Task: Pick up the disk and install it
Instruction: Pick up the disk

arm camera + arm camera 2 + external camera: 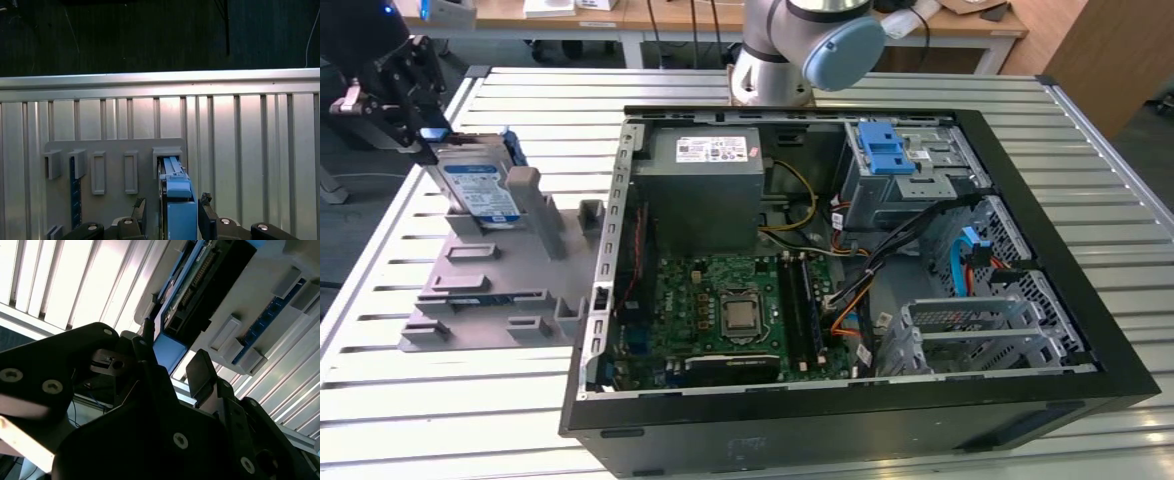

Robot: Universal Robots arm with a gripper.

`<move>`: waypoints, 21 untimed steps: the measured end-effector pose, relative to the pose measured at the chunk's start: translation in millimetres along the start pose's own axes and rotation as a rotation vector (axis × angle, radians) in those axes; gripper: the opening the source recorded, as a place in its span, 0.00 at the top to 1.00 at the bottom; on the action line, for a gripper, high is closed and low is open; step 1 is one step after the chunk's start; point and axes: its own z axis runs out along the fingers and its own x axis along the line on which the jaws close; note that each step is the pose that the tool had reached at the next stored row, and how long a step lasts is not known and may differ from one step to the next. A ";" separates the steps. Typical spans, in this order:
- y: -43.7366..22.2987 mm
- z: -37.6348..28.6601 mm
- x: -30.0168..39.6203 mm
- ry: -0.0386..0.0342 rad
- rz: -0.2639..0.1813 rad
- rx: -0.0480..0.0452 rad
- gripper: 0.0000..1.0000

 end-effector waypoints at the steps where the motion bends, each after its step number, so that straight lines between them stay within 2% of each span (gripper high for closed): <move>1: 0.0 0.3 -0.2 -0.0001 0.000 0.0002 0.47; 9: 0.2 6.5 -4.1 0.0005 0.010 -0.0003 0.47; 21: 0.8 17.6 -4.2 0.0008 0.025 -0.0008 0.47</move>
